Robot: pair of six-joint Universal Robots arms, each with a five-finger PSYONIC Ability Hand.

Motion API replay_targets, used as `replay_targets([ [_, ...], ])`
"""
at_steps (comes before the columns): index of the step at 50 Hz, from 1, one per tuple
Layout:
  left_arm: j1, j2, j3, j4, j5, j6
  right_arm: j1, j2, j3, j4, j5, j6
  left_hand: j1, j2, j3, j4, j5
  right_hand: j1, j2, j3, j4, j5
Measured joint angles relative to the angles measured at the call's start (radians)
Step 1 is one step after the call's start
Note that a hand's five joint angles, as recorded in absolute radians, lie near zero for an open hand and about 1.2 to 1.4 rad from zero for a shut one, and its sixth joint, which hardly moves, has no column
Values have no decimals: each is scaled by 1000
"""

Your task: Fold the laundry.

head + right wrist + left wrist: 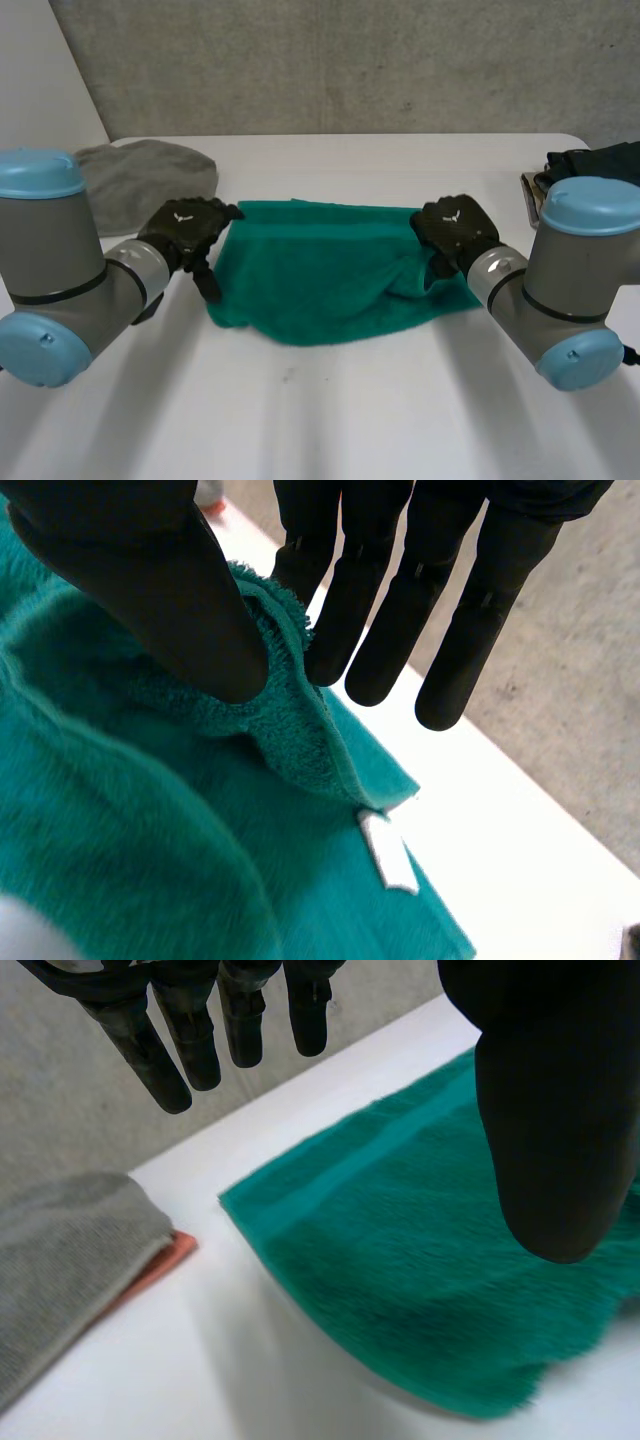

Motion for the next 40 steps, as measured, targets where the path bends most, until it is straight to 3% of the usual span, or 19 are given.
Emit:
replay_targets([
  [9, 5, 3, -9, -127, -32, -151, 33, -88, -17, 7, 4, 40, 0, 0, 0, 0, 0, 0, 0, 0, 1, 0],
  [19, 33, 13, -26, -205, 23, -320, 111, -220, -54, 8, 30, 93, 0, 0, 0, 0, 0, 0, 0, 0, 1, 0],
  [28, -6, -75, 22, -155, 34, -341, 170, -291, -95, 23, 68, 133, 0, 0, 0, 0, 0, 0, 0, 0, 2, 0],
  [33, -62, -147, 73, -126, -10, -307, 188, -313, -112, 40, 88, 142, 30, 26, 20, 25, 16, 0, 0, 0, 2, 0],
  [37, -94, -187, 109, -108, -72, -274, 191, -321, -116, 50, 102, 141, 180, 146, 141, 157, 130, 0, 0, 0, 2, 0],
  [38, -101, -199, 126, -98, -105, -260, 189, -323, -115, 57, 105, 139, 591, 527, 498, 520, 486, 0, 0, 0, 2, 0],
  [40, -108, -207, 154, -81, -149, -244, 185, -325, -109, 72, 107, 131, 689, 615, 608, 609, 573, 0, 0, 0, 2, 0],
])
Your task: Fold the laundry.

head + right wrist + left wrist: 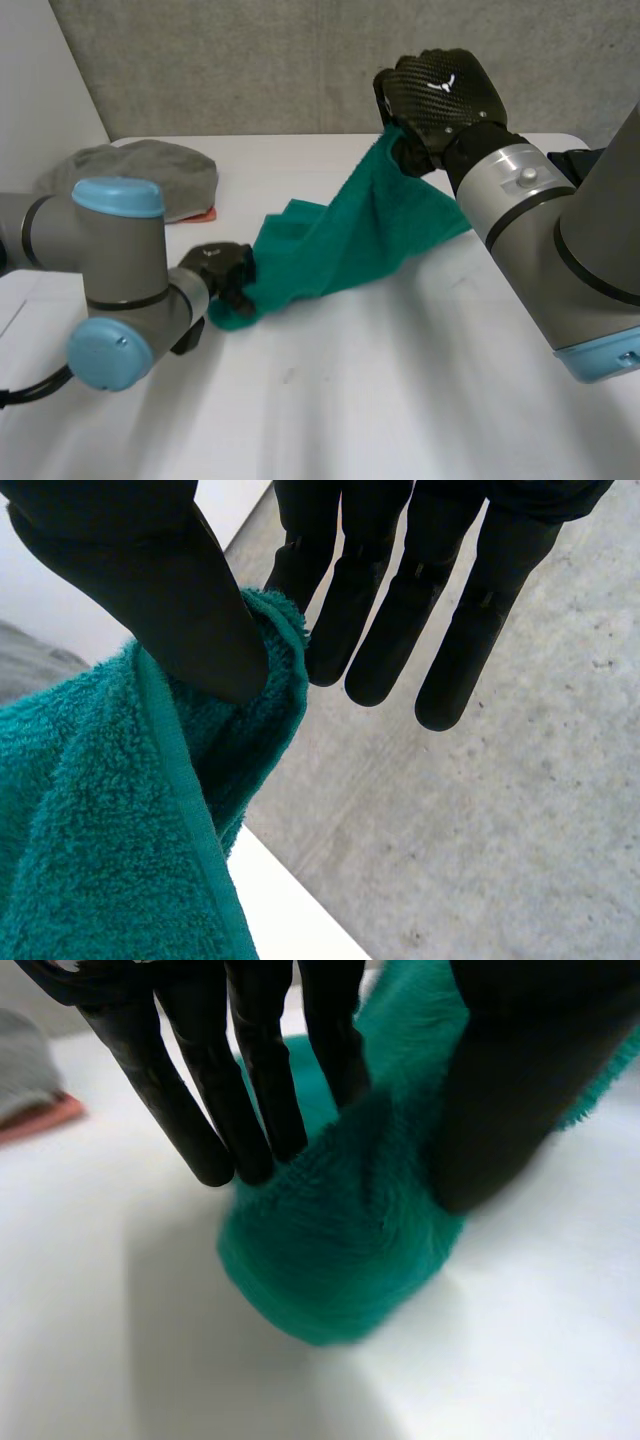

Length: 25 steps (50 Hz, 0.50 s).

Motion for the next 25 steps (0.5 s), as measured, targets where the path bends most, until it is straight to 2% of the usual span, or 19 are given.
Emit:
replay_targets([
  [1, -1, 0, 9, 5, -10, 4, -2, 0, 2, 6, 0, -3, 237, 245, 229, 250, 248, 0, 0, 0, 0, 0],
  [3, 0, 5, 48, 26, -45, 16, -10, 0, 14, 37, 0, -24, 273, 361, 352, 377, 353, 0, 0, 0, 0, 0],
  [8, 17, 46, 173, 59, -59, 27, -24, 0, 61, 169, -14, -119, 273, 371, 364, 386, 353, 0, 0, 0, 0, 0],
  [14, 13, 74, 329, 49, 14, 24, -5, 4, 125, 306, -62, -196, 273, 371, 364, 386, 353, 0, 0, 0, 0, 0],
  [18, -31, 46, 410, 7, 78, 25, 29, 26, 174, 311, -96, -126, 273, 371, 364, 386, 353, 0, 0, 0, 0, 0],
  [25, -114, -27, 407, -71, 101, 28, 66, 98, 231, 287, -97, 0, 273, 371, 364, 386, 353, -13, -26, -30, -27, -17],
])
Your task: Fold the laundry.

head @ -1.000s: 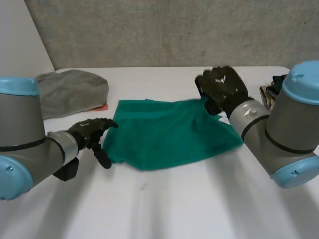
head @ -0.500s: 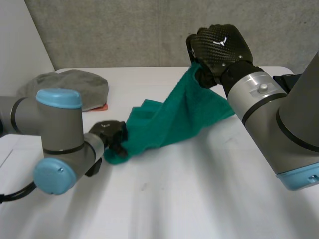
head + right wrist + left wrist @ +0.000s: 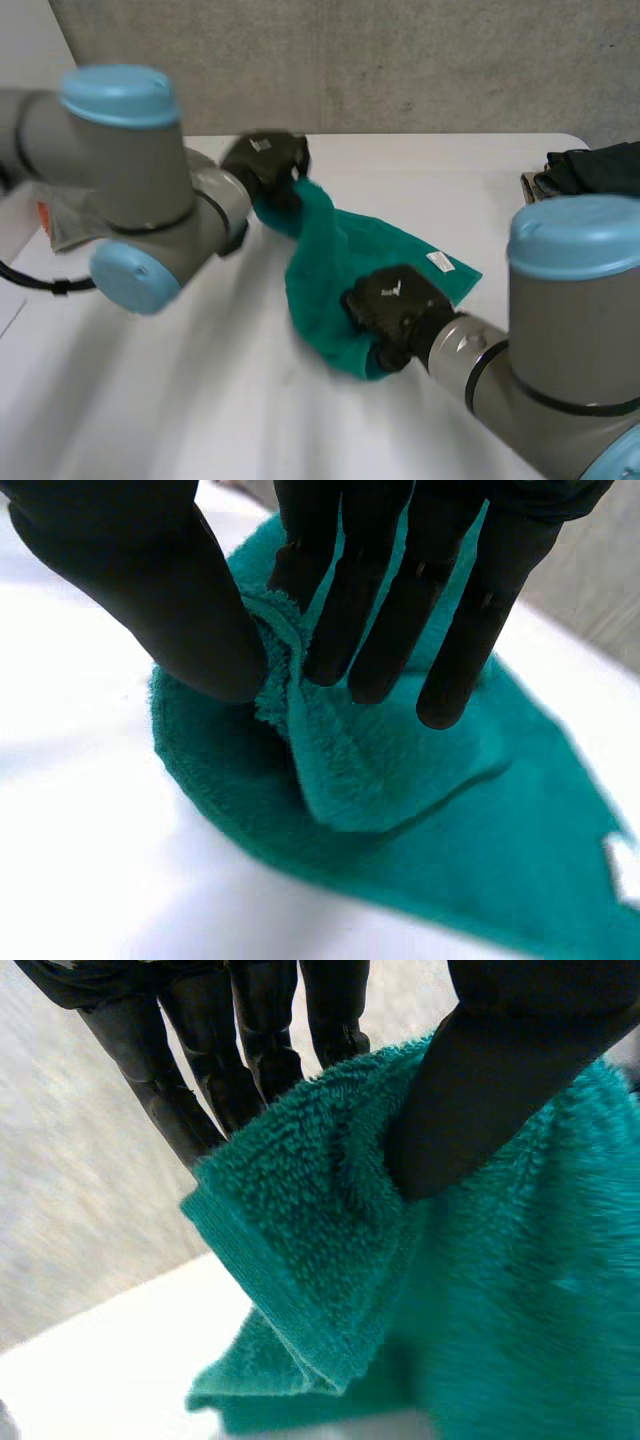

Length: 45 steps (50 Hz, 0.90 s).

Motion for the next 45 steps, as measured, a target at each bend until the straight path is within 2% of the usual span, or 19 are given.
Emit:
replay_targets([
  [6, -42, -22, -87, -42, -27, 15, -59, 34, 21, 33, 24, -62, -24, -38, -22, -45, -16, -322, -350, -348, -352, -346],
  [7, -44, -16, -105, -46, -29, 20, -77, 33, 20, 40, 27, -88, -252, -265, -250, -250, -211, -387, -415, -412, -427, -423],
  [8, -46, -6, -126, -48, -29, 26, -98, 30, 17, 48, 30, -118, -383, -364, -348, -367, -325, -461, -485, -483, -494, -492],
  [9, -46, -2, -132, -49, -29, 28, -103, 29, 15, 50, 30, -128, -383, -364, -348, -367, -325, -491, -507, -506, -524, -523],
  [10, -47, 12, -152, -51, -25, 36, -121, 25, 11, 56, 32, -156, -566, -546, -530, -531, -488, -543, -566, -563, -579, -581],
  [11, -46, 40, -185, -53, -14, 51, -156, 15, -3, 67, 34, -210, -842, -821, -807, -819, -775, -606, -634, -634, -643, -647],
  [14, -37, 99, -238, -53, 13, 83, -216, -7, -38, 85, 34, -299, -956, -967, -955, -977, -923, -707, -732, -730, -755, -757],
  [20, 24, 224, -311, -43, 43, 138, -278, -30, -140, 96, 15, -411, -958, -985, -972, -995, -926, -890, -917, -924, -929, -925],
  [29, 173, 353, -386, -34, 56, 149, -210, 67, -315, 19, -105, -545, -958, -985, -972, -995, -926, -903, -944, -945, -960, -929],
  [30, 213, 373, -415, -33, 65, 143, -180, 112, -356, 2, -144, -581, -958, -985, -972, -995, -926, -903, -944, -945, -960, -929],
  [37, 306, 408, -513, -18, 100, 115, -98, 295, -512, -15, -284, -683, -958, -985, -972, -995, -926, -900, -938, -940, -954, -925],
  [41, 358, 430, -579, 7, 130, 100, -62, 444, -641, 9, -344, -737, -958, -985, -972, -995, -926, -885, -886, -889, -903, -881],
  [45, 395, 444, -620, 25, 155, 94, -39, 567, -751, 27, -365, -792, -958, -985, -972, -995, -926, -784, -810, -807, -824, -799],
])
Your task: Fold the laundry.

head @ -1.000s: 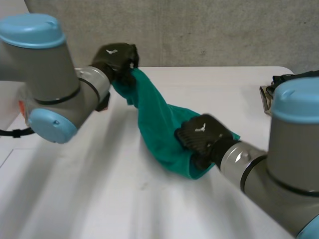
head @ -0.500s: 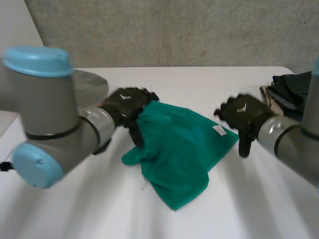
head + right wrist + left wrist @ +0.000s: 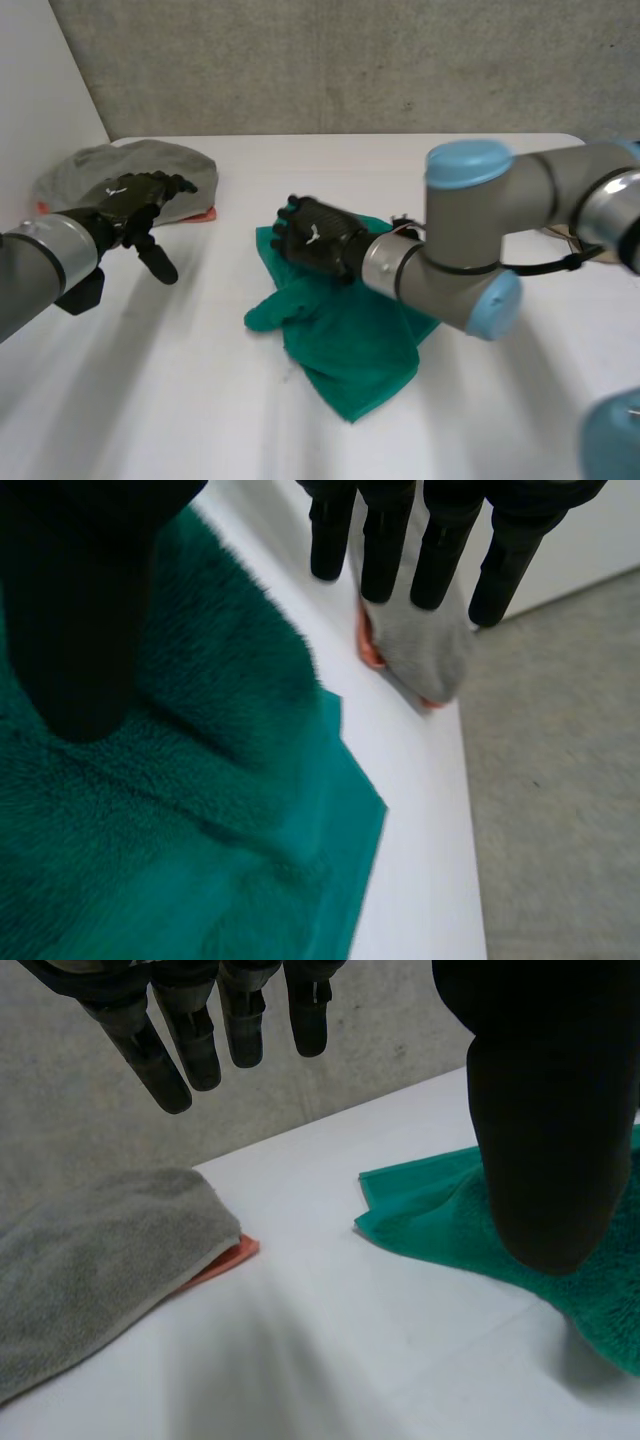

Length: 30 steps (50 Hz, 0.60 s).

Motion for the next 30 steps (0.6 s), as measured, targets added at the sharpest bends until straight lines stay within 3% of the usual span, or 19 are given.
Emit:
replay_targets([
  [2, 15, 4, -15, 8, 13, -1, 12, 62, -58, 5, -3, -32, 0, 0, 0, 0, 0, 86, 80, 80, 81, 81],
  [7, 39, -1, -28, 32, 40, -1, 34, 185, -202, 1, 20, -84, 0, 0, 0, 0, 0, 673, 674, 658, 661, 651],
  [9, 42, -9, -24, 41, 45, 0, 36, 195, -227, -2, 30, -79, 0, 0, 0, 0, 0, 764, 817, 798, 804, 786],
  [13, 42, -31, -4, 56, 49, 2, 32, 170, -243, -2, 46, -45, 0, 0, 0, 0, 0, 764, 833, 832, 846, 808],
  [24, 4, -214, 171, 88, 47, 3, -18, -209, -65, -41, 68, 281, 0, 0, 0, 0, 0, 764, 833, 833, 847, 808],
  [30, -59, -395, 343, 85, 47, -9, -28, -450, 109, -141, 125, 426, 0, 0, 0, 0, 0, 764, 833, 838, 849, 808],
])
